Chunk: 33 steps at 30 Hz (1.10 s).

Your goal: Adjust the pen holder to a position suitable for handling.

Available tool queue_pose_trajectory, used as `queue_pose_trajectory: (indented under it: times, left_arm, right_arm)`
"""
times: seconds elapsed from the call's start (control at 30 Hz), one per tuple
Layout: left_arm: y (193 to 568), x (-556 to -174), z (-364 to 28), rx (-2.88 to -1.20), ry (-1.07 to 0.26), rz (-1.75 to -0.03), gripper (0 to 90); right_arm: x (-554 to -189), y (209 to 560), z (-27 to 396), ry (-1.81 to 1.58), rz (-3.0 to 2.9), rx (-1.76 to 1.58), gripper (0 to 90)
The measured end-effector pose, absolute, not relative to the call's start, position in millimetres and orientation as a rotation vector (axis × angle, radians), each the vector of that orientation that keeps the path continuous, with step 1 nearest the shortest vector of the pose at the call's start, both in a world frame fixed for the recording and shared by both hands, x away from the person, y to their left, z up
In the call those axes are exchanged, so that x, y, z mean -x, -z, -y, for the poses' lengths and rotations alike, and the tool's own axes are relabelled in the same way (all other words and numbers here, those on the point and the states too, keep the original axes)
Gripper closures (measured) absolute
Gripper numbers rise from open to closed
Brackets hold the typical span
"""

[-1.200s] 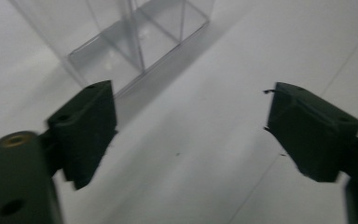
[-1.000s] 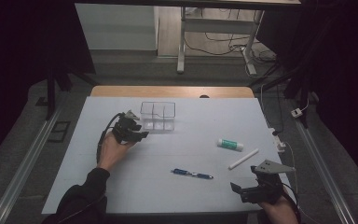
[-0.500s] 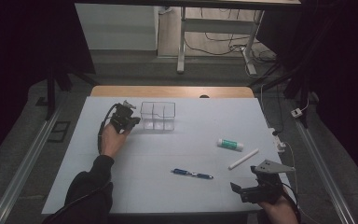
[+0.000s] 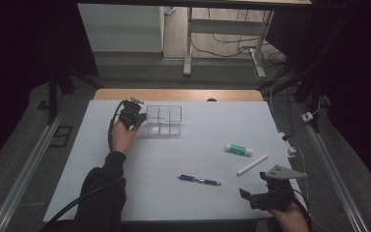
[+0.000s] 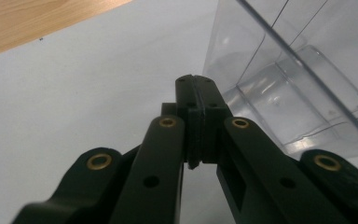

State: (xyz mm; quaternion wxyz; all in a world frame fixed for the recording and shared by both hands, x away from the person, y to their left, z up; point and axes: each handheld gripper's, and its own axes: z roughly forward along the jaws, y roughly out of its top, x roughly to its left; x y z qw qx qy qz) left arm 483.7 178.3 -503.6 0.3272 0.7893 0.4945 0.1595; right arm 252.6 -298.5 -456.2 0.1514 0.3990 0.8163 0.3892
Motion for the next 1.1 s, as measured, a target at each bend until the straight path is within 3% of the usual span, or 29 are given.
queue_pose_trajectory:
  times: [0.6, 1.1]
  left_arm:
    - [506, -483, -152, -2.089, -0.368, -1.22, 88.6]
    - [503, -493, -149, -2.097, -0.389, -1.213, 88.5]
  right_arm:
    - [-262, 454, 290, -1.091, -2.37, -1.122, 1.2]
    - [-323, 448, 253, -1.14, -2.394, -1.083, 0.0]
